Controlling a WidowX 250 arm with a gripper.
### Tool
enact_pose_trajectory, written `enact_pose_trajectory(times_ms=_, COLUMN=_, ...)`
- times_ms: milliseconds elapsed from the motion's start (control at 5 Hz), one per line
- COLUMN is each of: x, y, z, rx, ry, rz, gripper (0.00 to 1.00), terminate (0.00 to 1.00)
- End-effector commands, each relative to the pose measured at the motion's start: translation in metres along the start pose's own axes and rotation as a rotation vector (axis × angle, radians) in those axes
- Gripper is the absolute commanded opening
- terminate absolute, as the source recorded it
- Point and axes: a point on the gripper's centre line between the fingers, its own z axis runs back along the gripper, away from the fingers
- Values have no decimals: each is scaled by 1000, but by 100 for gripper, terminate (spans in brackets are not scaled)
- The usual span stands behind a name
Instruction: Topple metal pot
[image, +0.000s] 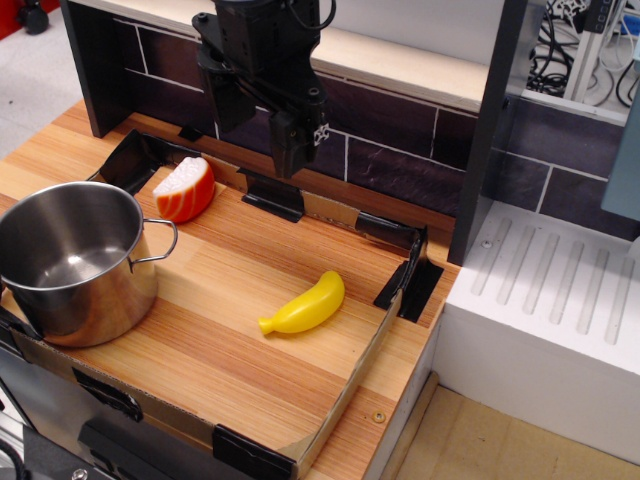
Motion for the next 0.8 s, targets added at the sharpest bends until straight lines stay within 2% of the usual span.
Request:
enact_pose_trajectory(times_ms=0, x=0, y=0, z=0, rx=0, ry=0, rz=0, gripper=100, terminate=0)
enact_pose_trajectory(times_ms=200, x=-8, y=6, z=18, rx=-31, ry=-54, rz=-146, gripper=100, terminate=0)
enact_pose_trajectory(times_ms=400, x=-22, y=13, z=31, rx=-46, ry=-59, rz=-225, gripper=100, terminate=0)
enact_pose_trajectory(times_ms=600, x=-49, y=24, z=37, rx=-46, ry=-55, rz=-303, gripper=100, terminate=0)
